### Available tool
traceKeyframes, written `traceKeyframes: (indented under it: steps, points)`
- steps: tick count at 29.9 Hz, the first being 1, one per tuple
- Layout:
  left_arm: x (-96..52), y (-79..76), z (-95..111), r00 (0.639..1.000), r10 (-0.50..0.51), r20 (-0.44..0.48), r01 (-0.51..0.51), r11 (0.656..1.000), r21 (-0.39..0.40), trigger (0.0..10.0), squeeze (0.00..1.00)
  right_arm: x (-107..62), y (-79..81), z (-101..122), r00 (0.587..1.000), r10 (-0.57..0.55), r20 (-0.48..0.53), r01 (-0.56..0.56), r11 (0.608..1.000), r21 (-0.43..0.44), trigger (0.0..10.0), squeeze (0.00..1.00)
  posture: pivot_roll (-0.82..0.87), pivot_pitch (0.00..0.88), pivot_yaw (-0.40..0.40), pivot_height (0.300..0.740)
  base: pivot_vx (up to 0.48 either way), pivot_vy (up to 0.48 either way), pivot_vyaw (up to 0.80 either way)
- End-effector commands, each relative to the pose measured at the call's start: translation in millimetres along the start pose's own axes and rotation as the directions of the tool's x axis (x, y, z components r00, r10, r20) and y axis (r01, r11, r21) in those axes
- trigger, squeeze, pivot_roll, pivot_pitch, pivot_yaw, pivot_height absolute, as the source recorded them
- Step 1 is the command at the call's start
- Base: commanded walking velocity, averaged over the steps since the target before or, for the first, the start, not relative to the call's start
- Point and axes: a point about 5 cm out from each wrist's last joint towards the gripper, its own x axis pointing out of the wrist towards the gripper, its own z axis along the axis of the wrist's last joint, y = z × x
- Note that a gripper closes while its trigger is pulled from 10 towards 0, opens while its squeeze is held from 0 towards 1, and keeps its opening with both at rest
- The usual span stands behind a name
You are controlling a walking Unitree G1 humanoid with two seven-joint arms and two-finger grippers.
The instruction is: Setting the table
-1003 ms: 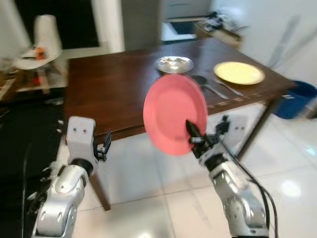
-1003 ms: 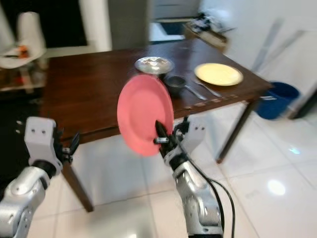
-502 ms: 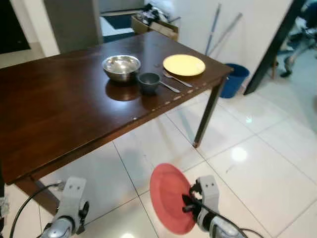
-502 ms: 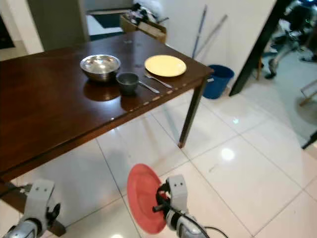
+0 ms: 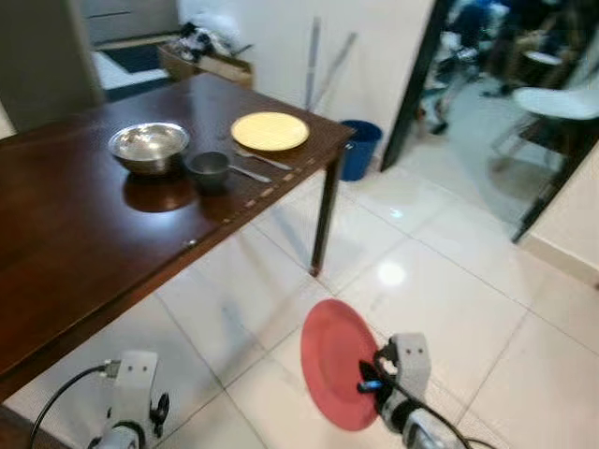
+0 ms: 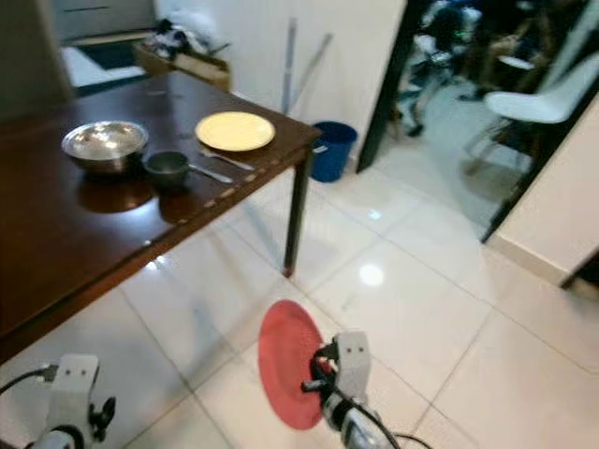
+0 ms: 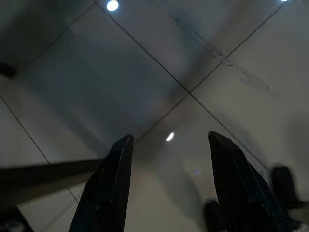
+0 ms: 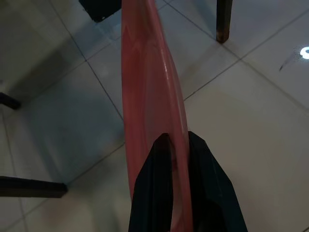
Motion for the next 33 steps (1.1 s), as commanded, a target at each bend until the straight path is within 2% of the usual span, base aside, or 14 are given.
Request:
traceKeyframes:
  steps: [1, 33]
  points:
    - [1.4, -3.5, -1.5, 1.000, -0.010, 0.004, 0.010, 1.000, 0.002, 10.0, 0.00, -1.9, -6.0, -2.4, 1.000, -0.024, 0.007, 0.024, 1.000, 0.014, 10.0, 0.00, 0.02, 0.000, 0.075, 0.740, 0.000, 0.000, -0.78]
    - [5.0, -3.8, 0.9, 0.999, -0.024, 0.042, 0.023, 1.000, 0.019, 10.0, 0.00, 2.2, -6.2, 1.9, 0.999, -0.025, 0.041, 0.023, 0.999, 0.026, 10.0, 0.00, 0.03, 0.000, 0.080, 0.740, 0.000, 0.000, -0.78]
